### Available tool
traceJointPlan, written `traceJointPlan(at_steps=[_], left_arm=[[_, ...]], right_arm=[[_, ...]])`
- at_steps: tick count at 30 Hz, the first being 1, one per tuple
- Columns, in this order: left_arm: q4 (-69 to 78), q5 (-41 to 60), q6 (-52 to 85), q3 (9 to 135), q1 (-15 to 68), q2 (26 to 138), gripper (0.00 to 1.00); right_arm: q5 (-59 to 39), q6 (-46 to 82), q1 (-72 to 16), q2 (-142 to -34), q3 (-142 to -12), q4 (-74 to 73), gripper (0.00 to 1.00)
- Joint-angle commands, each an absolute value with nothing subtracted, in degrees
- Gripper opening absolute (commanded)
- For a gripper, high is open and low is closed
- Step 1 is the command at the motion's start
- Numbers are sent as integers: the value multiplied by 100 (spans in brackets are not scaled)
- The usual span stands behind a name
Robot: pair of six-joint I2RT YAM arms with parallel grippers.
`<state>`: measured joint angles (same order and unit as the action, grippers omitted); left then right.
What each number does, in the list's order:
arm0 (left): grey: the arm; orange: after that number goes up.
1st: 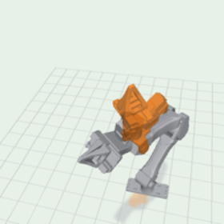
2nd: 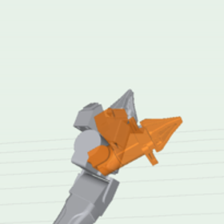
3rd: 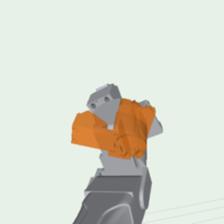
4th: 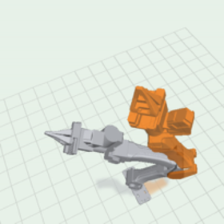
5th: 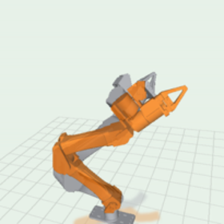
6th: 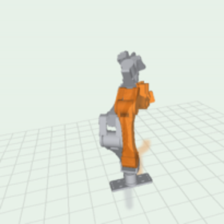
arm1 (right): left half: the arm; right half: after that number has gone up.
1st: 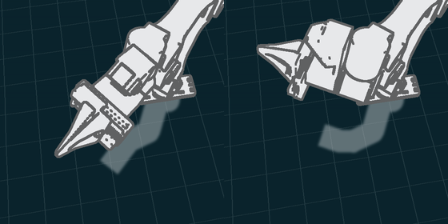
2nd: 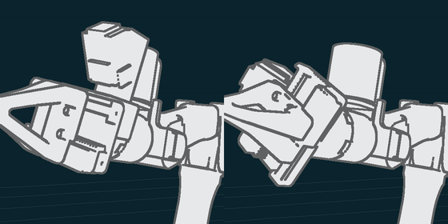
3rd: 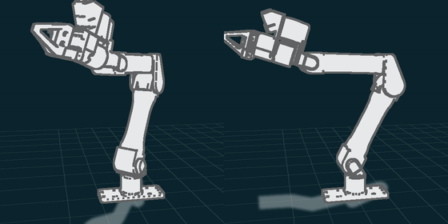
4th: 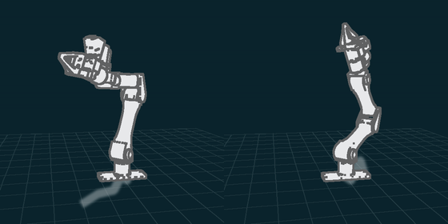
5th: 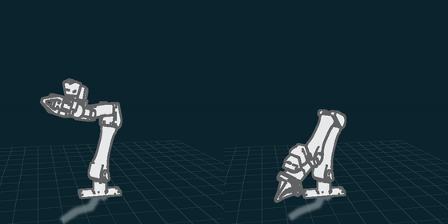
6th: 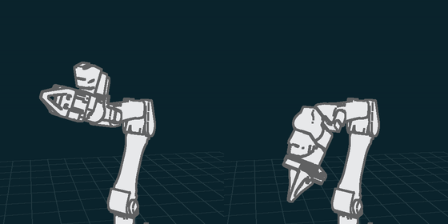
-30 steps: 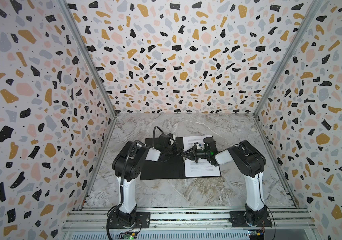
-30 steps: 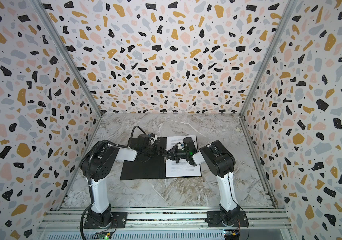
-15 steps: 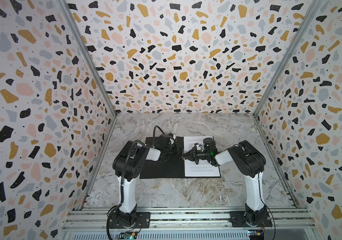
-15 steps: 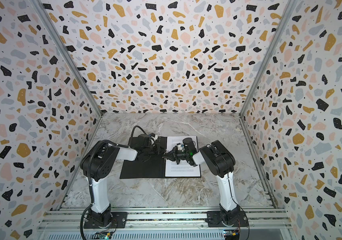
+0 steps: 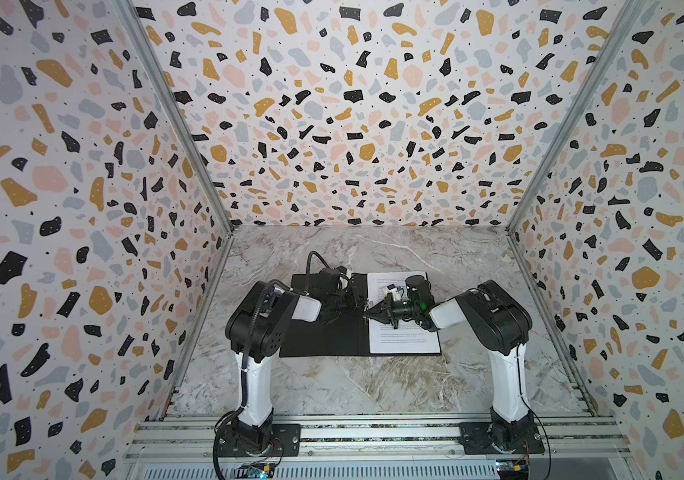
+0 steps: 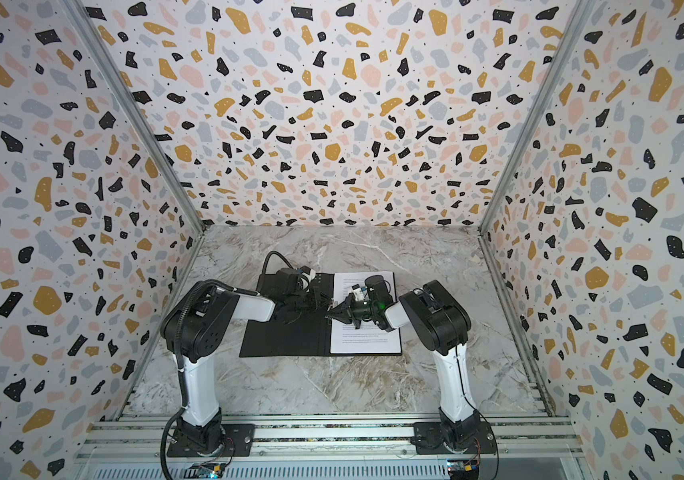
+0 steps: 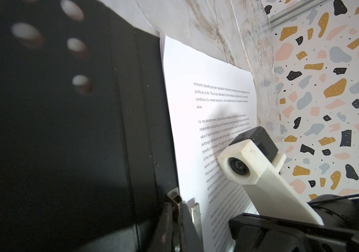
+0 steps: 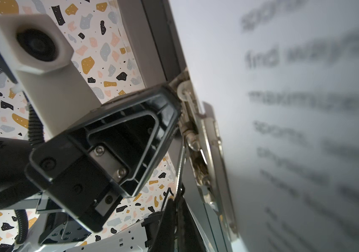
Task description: Put the files into the folder
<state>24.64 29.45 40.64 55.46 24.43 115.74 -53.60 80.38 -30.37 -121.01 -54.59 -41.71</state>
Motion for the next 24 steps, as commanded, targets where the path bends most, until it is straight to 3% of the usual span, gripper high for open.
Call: traceJointPlan(at_steps=[1, 24], left_arm=[[2003, 2583, 3914, 5537, 2444, 11926, 8], [2057, 2593, 3929, 5484, 2446, 11950, 8]], right_arm=[[-5810, 7709, -3240, -11893, -5566, -3819, 8], [-5715, 7761, -3348, -11750, -5366, -3700, 12]])
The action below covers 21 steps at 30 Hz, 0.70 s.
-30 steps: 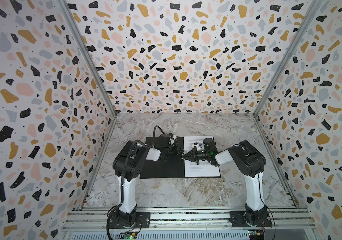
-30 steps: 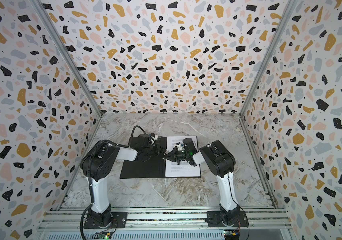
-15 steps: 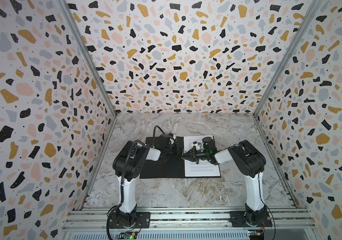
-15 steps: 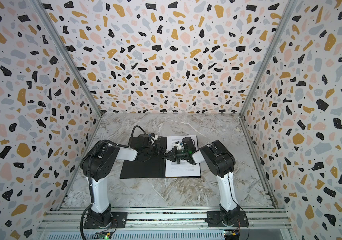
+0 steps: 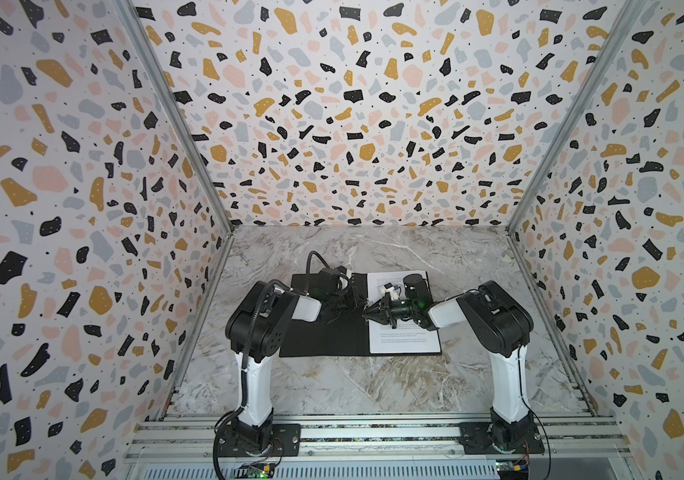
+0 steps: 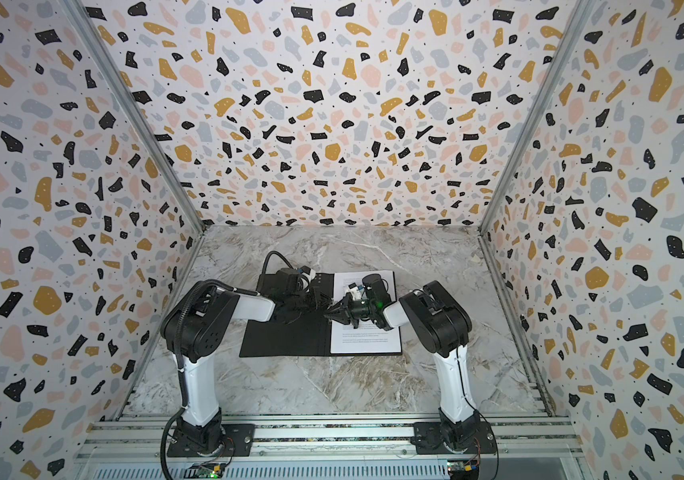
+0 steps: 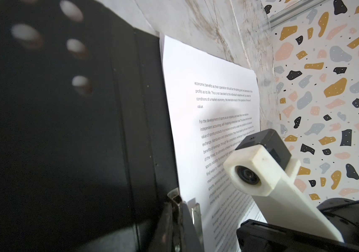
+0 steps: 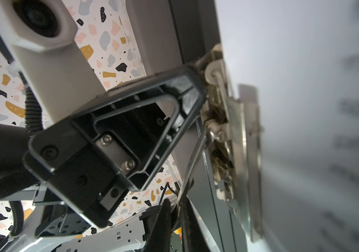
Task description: Put the files into the folder
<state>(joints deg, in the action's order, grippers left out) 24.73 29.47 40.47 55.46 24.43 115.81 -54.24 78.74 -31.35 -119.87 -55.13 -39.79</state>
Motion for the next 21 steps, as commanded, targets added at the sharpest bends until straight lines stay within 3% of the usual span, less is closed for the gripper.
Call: traceJointPlan(at_steps=[1, 21], left_arm=[[2057, 2593, 3923, 5476, 2443, 11940, 8], [2065, 2602, 3911, 5458, 2443, 11949, 8]], right_arm=[[-5713, 7761, -3346, -11742, -5340, -3700, 12], [-5599, 8165, -3331, -11728, -5107, -4215, 12]])
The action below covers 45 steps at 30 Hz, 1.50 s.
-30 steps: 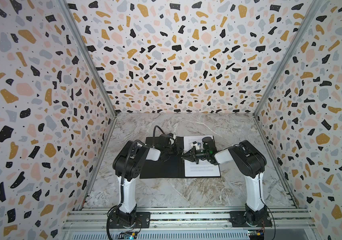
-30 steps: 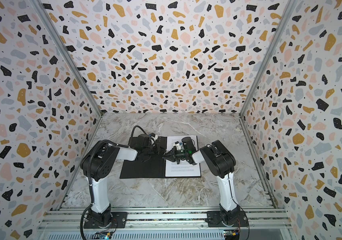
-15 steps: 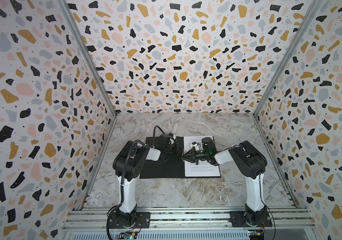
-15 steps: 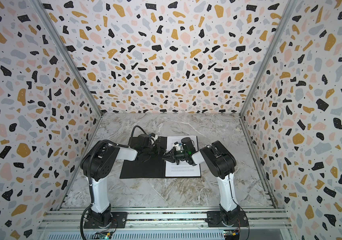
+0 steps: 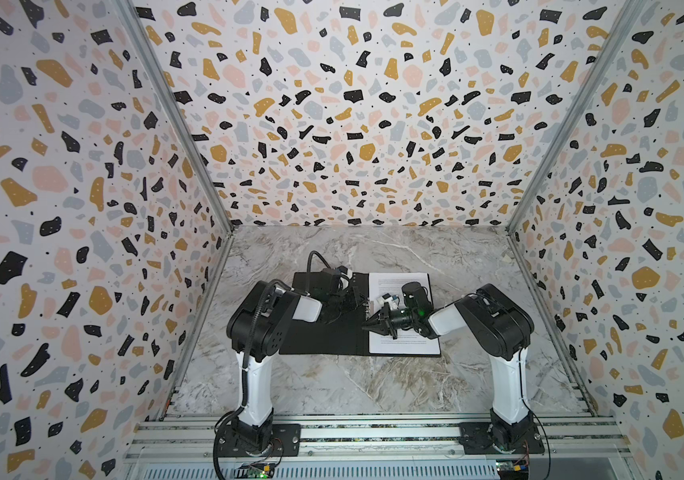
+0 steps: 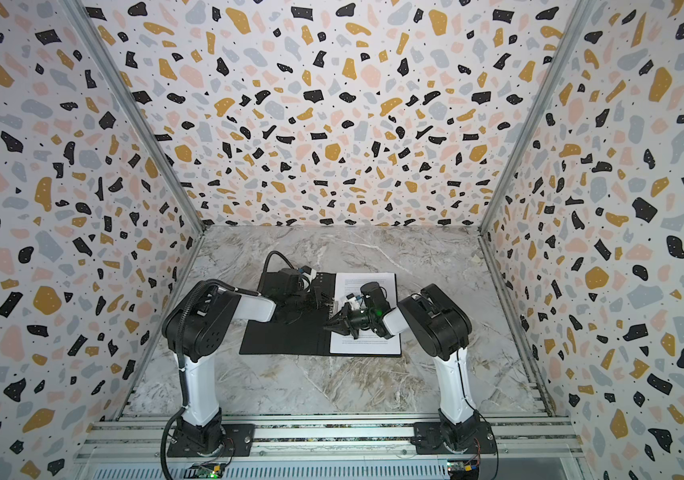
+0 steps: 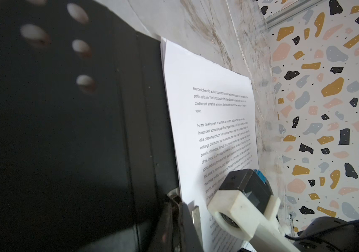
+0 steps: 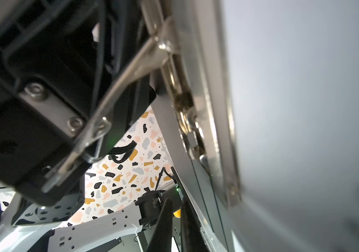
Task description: Put the files into the folder
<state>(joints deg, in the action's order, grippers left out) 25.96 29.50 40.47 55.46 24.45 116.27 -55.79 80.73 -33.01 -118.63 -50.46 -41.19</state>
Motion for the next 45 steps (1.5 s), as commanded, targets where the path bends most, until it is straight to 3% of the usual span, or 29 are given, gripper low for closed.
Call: traceJointPlan(at_steps=[1, 13, 45], left_arm=[[2065, 2608, 3916, 5458, 2443, 11947, 8], [2091, 2619, 3929, 5450, 2446, 11935, 8], [2153, 2621, 3981, 5432, 2443, 11944, 8]], right_arm=[[-5580, 8165, -3330, -11672, -5131, -4195, 13], [-5260, 8622, -3160, -11231, -5094, -4597, 25], [-5221, 9311, -2953, -11831, -5451, -4893, 32]])
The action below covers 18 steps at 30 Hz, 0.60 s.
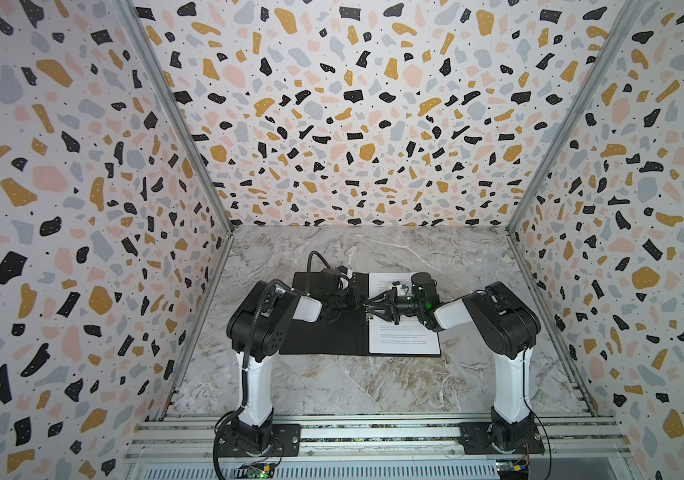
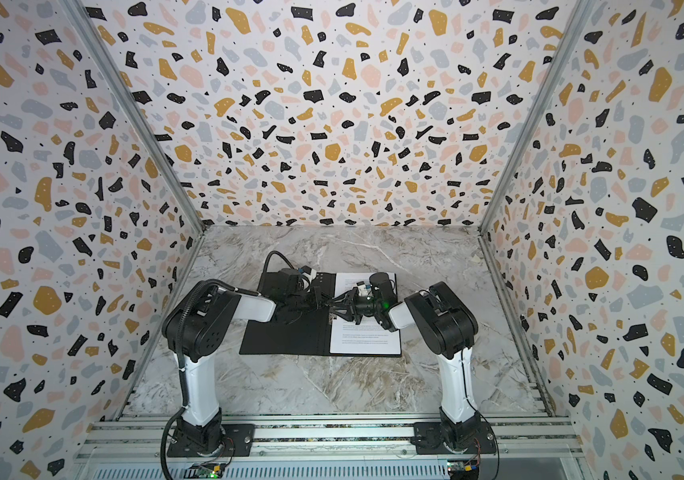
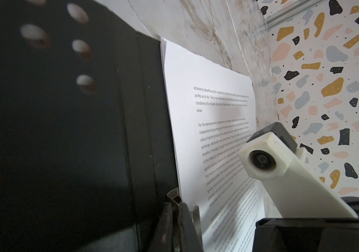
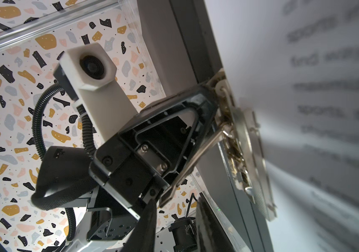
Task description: Put the files into the folder
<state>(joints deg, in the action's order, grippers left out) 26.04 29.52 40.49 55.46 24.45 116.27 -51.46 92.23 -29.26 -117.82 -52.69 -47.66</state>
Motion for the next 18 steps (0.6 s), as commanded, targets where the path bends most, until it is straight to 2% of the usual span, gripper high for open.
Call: traceJointPlan(at_steps=[1, 8, 18], left_arm=[[2153, 2620, 3977, 5432, 2448, 11942, 8], [2145, 2628, 3964, 5436, 2443, 11953, 8], [2153, 2619, 3963, 5414, 2444, 11963, 8]], right_arm=[[-5212, 9331, -2950, -11847, -5459, -4917, 32], [-5257, 9437, -2986, -12006, -5537, -5026, 32], [-5295, 9494, -3028, -12043, -5521, -5176, 25]])
